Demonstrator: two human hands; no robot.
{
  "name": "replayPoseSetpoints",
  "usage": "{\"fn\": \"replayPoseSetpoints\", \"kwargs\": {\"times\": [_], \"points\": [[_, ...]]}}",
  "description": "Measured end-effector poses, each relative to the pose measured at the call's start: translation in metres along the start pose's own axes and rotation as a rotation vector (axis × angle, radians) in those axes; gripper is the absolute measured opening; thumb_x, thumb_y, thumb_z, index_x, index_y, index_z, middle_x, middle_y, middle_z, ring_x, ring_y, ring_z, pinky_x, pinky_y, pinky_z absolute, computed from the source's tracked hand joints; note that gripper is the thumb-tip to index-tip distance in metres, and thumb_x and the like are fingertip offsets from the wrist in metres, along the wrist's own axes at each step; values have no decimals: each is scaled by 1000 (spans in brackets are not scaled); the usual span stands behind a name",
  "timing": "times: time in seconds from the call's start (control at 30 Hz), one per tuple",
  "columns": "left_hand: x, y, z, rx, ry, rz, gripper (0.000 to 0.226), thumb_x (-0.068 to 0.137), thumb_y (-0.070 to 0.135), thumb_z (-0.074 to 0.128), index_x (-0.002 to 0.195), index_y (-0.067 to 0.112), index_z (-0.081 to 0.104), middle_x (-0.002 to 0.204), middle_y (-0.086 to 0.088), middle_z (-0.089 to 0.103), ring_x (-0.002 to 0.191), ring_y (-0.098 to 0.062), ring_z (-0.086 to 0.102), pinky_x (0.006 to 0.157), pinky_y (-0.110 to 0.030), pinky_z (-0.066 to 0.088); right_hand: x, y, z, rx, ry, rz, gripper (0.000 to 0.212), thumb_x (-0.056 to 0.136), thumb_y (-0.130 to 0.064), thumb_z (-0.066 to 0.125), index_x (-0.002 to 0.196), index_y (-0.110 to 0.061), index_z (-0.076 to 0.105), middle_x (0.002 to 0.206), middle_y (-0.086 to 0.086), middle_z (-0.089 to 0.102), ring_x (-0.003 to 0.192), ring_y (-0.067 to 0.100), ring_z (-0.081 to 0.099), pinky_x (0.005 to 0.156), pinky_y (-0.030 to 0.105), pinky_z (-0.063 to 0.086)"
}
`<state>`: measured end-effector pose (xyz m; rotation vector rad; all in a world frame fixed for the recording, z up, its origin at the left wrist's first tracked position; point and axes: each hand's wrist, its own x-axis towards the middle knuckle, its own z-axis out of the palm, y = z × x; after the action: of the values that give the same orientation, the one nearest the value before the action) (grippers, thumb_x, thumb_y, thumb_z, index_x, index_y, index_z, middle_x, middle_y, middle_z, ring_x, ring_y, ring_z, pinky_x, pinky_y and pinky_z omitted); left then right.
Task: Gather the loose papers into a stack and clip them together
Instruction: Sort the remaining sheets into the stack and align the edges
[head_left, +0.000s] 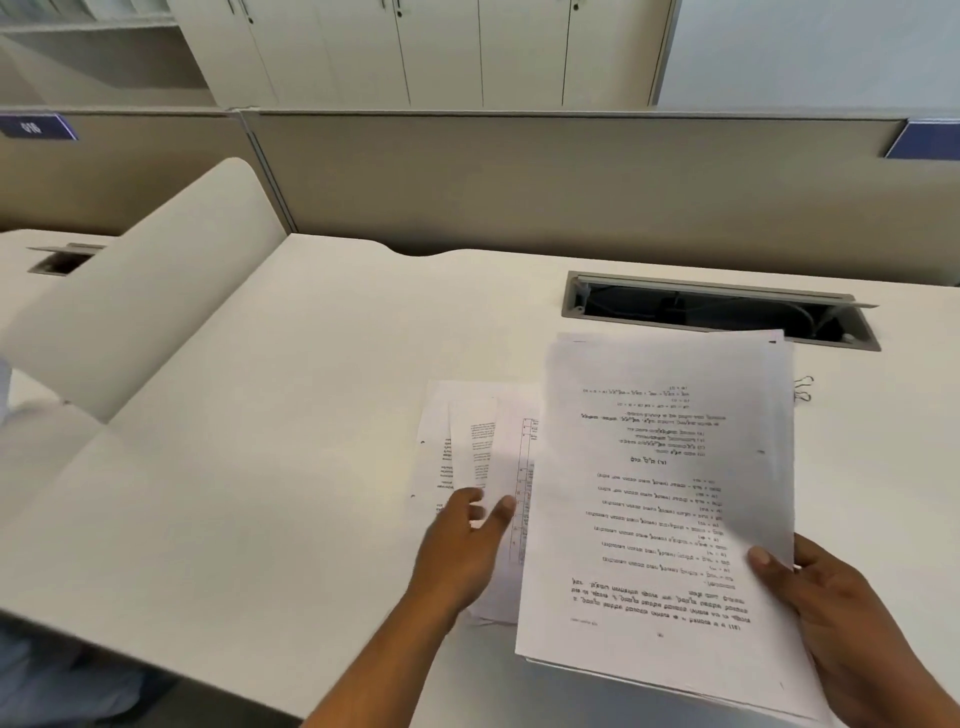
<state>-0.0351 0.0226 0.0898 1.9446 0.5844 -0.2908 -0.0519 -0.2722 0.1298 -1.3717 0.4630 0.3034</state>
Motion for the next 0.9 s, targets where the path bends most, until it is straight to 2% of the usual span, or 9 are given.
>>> {"fn": "replayPoseSetpoints", "kwargs": {"times": [0.13, 0.23, 0.3, 0.43, 0.63, 0.73, 0.8, 0.9], "points": [[17, -35, -19, 499, 257, -130, 86, 85, 65, 61, 147, 12, 36, 148, -9, 43, 137, -29, 44, 104, -43, 44, -1, 1, -3, 31, 3, 6, 25, 87, -7, 57, 110, -1, 65, 89, 25, 75, 65, 34, 74, 59, 45, 62], [23, -49, -24, 647, 247, -245, 113, 74, 76, 63, 151, 7, 20, 150, -11, 33, 141, -31, 33, 102, -48, 45, -1, 2, -5, 49, 9, 13, 36, 77, -12, 61, 111, -1, 65, 97, 30, 72, 68, 36, 74, 63, 49, 60], [25, -54, -22, 724, 238, -264, 120, 69, 79, 65, 150, 4, 18, 145, -11, 33, 137, -31, 34, 96, -47, 48, 0, 4, -6, 50, 1, 9, 26, 88, -6, 56, 111, -1, 65, 94, 28, 74, 67, 35, 74, 62, 48, 61], [27, -56, -20, 657, 251, -247, 106, 65, 71, 75, 135, 4, 31, 134, -12, 37, 124, -32, 47, 86, -42, 53, -1, 8, -5, 36, 5, 16, 23, 95, 1, 49, 112, -2, 64, 83, 22, 76, 63, 33, 74, 56, 43, 62], [30, -50, -21, 470, 217, -229, 93, 65, 50, 88, 124, 3, 33, 127, -16, 45, 108, -35, 62, 77, -37, 52, -2, 9, -2, 26, -4, 16, 22, 95, 2, 48, 109, -2, 65, 82, 22, 76, 62, 32, 74, 55, 42, 62], [30, -44, -21, 444, 213, -222, 82, 67, 42, 90, 119, 4, 39, 121, -14, 54, 104, -33, 64, 70, -33, 47, -1, 11, -2, 20, -2, 22, 23, 94, 1, 49, 111, 0, 64, 87, 25, 76, 65, 34, 74, 58, 45, 62], [30, -45, -20, 425, 208, -210, 71, 69, 39, 89, 110, 7, 41, 112, -10, 59, 95, -30, 64, 66, -33, 47, -2, 11, -2, 20, -7, 27, 24, 94, 1, 50, 113, 0, 64, 91, 27, 74, 66, 36, 74, 60, 47, 61], [30, -47, -21, 375, 192, -198, 52, 77, 34, 81, 105, 13, 42, 103, -2, 61, 86, -25, 58, 69, -32, 47, -3, 9, -3, 15, -16, 22, 23, 94, 2, 50, 110, -1, 65, 90, 27, 75, 66, 35, 74, 58, 46, 62]]}}
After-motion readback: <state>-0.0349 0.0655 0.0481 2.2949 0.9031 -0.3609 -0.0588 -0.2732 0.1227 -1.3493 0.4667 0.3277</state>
